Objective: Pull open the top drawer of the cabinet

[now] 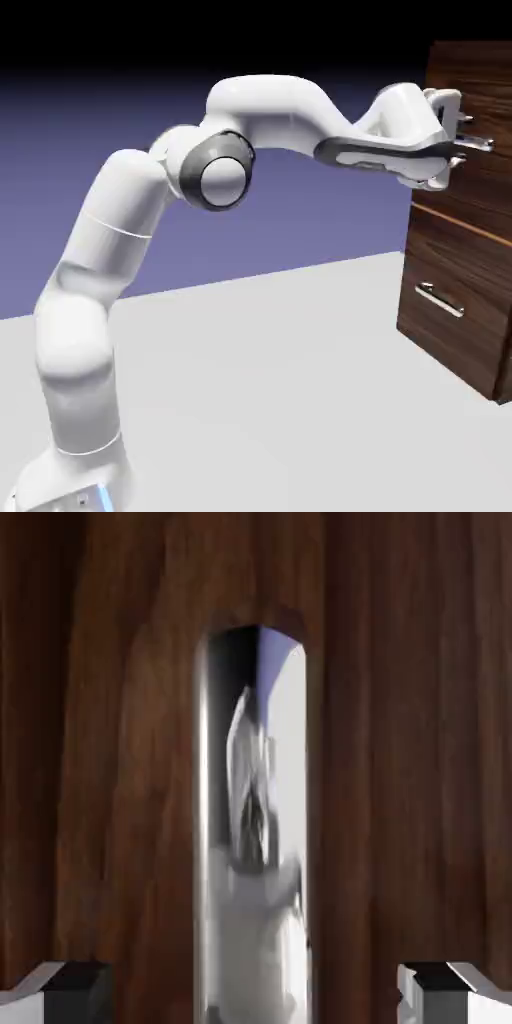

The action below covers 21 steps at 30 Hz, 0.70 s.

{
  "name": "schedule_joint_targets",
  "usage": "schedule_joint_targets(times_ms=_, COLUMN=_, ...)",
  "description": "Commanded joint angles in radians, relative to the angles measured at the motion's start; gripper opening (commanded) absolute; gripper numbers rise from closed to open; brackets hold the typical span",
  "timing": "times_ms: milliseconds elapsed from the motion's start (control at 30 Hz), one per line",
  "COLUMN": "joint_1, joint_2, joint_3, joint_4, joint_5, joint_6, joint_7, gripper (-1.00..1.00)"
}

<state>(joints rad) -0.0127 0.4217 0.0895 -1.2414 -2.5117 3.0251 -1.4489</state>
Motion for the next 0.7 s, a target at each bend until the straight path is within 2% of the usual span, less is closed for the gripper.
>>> schedule_joint_targets(times_ms=0, joint_1=-0.005, joint_2=-0.026, joint_3=0.009, joint_4=-0.036, joint_5=-0.023, joint_6=-0.010, joint_7=0.022, gripper=-1.00)
schedule_joint_targets(times_ms=667, joint_1=-0.028, joint_2=-0.615, joint_3=0.058, joint_4=-0.761, joint_5=-0.215, joint_6=-0.142, joint_7=0.290, gripper=-1.00)
